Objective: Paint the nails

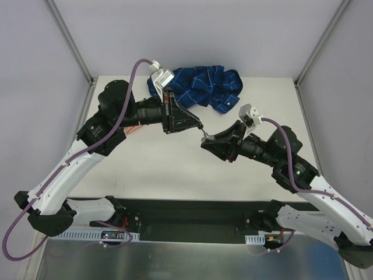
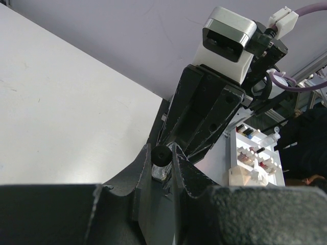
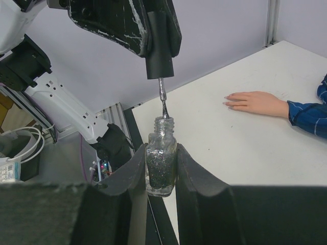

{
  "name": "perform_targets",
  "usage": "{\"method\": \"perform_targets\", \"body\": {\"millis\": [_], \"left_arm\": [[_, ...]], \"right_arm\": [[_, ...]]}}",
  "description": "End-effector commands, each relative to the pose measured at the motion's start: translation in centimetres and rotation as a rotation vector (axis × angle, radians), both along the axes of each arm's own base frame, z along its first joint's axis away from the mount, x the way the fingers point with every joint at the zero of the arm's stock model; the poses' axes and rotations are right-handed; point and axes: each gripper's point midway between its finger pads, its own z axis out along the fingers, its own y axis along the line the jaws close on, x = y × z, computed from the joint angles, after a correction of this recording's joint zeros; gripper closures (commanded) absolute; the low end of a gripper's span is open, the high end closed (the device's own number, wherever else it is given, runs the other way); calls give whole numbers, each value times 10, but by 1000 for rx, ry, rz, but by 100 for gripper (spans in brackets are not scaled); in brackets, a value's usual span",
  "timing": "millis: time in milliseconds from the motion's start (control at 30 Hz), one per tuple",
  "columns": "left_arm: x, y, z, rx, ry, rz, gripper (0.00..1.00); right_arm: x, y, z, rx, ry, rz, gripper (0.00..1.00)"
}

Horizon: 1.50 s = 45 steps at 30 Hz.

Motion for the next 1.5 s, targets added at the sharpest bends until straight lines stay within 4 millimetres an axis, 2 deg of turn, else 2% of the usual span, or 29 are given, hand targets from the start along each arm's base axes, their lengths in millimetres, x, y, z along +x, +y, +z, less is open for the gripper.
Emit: {"method": "perform_targets", "body": {"millis": [0,800,1467], "left_arm": [[-8,-3,4,-19,3,-46,100],[-10,-8,-6,-10,53,-75,100],[-6,-2,-6,-14,23,-24,100]], "right_arm": [[-3,-3,36,83,-82,-2,100],[-1,0,45,98,-95,-1,100],[0,-5,44,87,-123,-20,100]]}}
